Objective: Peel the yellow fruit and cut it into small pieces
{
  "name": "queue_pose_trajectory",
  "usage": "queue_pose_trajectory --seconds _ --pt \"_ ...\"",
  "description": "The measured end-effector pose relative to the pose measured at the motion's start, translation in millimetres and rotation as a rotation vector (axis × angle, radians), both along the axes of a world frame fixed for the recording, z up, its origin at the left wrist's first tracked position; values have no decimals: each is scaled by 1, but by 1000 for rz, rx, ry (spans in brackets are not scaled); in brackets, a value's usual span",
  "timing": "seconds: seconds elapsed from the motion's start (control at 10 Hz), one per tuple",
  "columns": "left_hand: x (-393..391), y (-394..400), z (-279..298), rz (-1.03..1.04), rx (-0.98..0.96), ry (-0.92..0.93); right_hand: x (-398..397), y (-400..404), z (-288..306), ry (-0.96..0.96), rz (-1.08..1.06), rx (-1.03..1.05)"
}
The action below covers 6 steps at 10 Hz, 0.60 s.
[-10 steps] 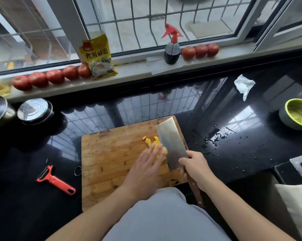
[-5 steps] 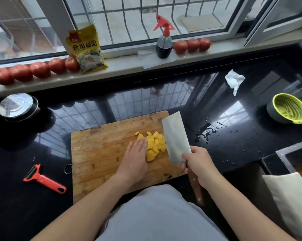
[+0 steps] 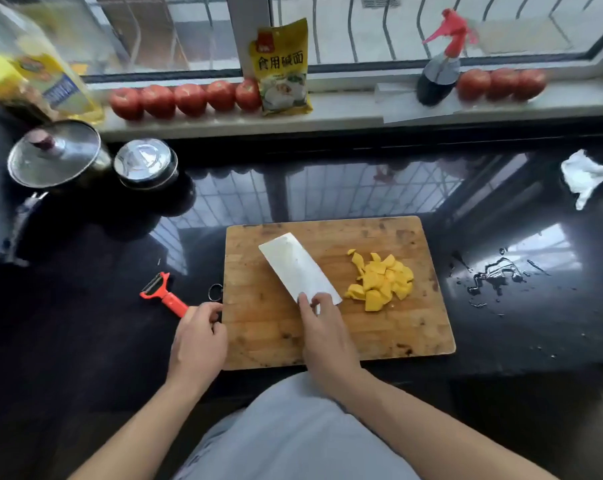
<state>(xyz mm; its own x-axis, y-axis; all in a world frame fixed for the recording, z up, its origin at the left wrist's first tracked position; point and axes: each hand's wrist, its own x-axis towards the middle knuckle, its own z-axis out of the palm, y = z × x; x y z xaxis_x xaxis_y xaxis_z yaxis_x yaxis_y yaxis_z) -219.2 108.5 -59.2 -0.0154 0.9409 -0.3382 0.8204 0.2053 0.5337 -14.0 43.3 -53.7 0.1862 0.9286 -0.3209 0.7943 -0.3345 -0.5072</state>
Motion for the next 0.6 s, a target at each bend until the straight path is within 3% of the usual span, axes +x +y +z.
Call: queue_pose_trajectory --seconds 0.4,0.6 --pt "-36 9 3 -292 -66 -3 -74 31 -33 -329 -85 -26" --pt "-31 20 5 -414 -99 -7 -66 39 -20 -187 -77 -90"
